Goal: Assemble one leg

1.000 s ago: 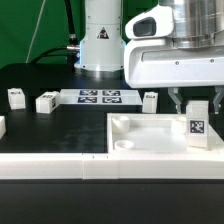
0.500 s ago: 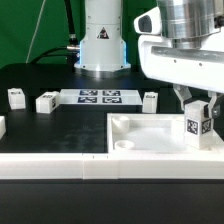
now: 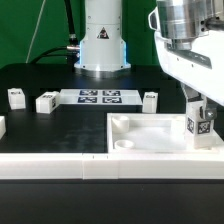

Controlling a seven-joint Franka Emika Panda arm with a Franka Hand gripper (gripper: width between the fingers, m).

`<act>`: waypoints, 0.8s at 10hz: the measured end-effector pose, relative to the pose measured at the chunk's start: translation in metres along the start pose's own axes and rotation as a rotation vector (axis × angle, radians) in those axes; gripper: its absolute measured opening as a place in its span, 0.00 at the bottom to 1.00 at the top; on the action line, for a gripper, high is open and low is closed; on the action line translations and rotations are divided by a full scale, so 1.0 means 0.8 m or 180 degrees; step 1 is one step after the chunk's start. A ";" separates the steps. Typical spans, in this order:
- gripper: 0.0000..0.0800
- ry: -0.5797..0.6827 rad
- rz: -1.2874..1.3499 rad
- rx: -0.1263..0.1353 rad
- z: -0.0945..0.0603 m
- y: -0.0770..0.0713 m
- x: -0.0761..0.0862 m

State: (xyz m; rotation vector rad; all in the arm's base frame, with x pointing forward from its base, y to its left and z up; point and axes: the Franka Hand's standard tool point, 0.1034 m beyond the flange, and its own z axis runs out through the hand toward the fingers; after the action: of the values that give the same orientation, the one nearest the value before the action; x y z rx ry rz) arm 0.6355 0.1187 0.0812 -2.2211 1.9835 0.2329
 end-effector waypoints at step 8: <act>0.80 -0.0042 -0.1646 -0.0096 -0.003 0.003 -0.001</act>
Offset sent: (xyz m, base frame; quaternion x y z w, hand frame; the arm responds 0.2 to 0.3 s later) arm 0.0029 -0.0048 0.0047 0.0097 -0.0196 -0.0570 0.9981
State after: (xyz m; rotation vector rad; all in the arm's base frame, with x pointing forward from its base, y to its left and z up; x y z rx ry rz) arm 0.6331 0.1183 0.0836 -2.6395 1.3362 0.2086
